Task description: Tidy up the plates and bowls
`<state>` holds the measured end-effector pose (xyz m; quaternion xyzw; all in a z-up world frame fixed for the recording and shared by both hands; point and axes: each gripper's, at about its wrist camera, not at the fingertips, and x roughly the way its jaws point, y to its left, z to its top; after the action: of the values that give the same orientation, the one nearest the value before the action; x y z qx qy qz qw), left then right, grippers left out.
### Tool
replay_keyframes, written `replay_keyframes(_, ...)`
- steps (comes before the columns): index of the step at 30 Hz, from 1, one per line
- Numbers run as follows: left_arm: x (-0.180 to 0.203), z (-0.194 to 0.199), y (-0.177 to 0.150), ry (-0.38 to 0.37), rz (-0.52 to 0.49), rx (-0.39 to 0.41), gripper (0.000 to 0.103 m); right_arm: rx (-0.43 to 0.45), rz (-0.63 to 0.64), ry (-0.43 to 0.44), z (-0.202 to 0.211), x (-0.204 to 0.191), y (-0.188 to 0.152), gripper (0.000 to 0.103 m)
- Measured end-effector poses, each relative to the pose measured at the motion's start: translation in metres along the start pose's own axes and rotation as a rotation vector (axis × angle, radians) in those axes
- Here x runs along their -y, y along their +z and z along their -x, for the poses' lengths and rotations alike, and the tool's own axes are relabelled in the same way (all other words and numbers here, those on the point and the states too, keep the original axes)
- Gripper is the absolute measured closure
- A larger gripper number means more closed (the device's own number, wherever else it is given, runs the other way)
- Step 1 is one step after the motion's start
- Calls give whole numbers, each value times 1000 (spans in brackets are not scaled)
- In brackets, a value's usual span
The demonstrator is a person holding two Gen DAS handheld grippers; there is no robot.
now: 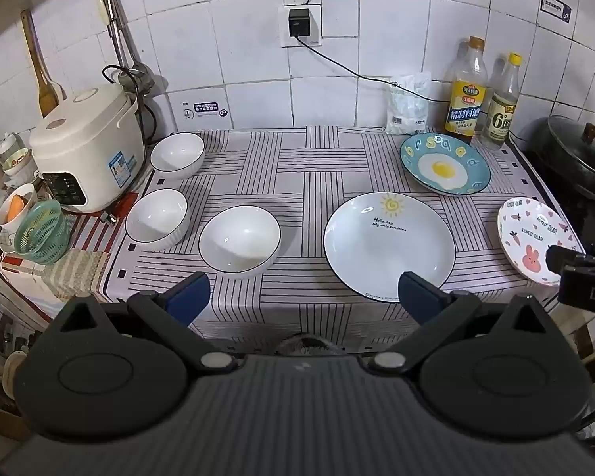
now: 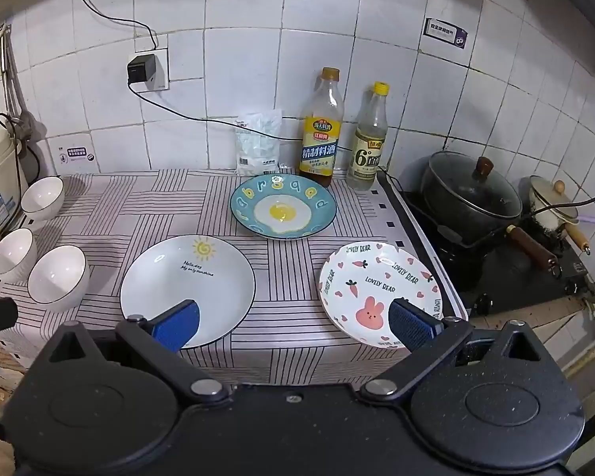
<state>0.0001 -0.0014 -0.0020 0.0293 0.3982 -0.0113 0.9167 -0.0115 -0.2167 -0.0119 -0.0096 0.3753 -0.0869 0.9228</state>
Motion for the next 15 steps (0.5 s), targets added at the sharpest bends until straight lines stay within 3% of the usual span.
replay_keyframes(15, -3, 2, -5, -10, 11, 39, 0, 35, 14, 41, 0, 1, -10, 0)
